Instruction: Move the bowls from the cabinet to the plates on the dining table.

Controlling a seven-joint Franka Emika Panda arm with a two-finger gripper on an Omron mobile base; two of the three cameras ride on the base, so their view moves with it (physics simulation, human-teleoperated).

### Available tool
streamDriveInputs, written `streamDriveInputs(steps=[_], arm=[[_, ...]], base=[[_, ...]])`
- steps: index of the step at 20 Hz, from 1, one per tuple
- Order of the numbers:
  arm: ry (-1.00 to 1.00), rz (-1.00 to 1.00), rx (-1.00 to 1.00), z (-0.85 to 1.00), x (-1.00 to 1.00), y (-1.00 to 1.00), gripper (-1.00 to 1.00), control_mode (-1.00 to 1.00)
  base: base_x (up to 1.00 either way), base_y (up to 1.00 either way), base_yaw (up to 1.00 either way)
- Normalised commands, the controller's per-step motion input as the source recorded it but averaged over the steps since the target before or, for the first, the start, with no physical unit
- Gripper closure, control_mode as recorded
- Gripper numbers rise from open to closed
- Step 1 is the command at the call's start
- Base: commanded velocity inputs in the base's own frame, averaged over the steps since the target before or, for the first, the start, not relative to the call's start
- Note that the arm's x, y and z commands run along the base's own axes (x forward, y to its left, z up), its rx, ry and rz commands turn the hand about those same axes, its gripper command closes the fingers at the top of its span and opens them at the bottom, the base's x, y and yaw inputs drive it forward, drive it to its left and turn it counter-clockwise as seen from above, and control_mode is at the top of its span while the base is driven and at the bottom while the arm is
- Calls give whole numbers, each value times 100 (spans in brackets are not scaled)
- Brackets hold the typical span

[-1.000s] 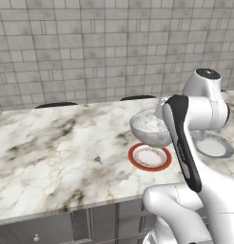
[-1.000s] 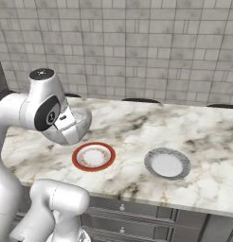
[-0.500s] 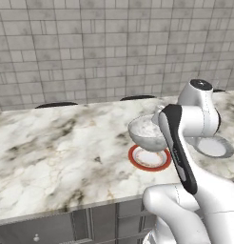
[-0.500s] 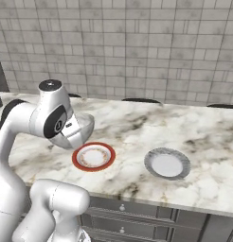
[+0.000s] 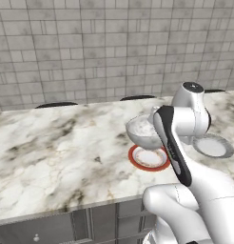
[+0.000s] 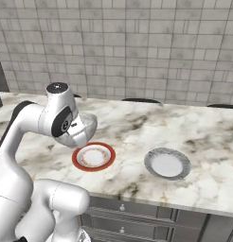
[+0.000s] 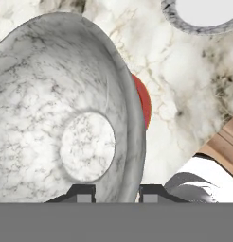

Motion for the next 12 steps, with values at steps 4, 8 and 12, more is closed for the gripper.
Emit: streamDriveInputs(steps=[4,8,12], arm=[[0,0,0,-18,33,-2,100,-100],[0,0,0,-26,17,-5,100,-100],[0,0,0,-27,2,-8,100,-100]], base=[[0,0,0],[0,0,0],[0,0,0]])
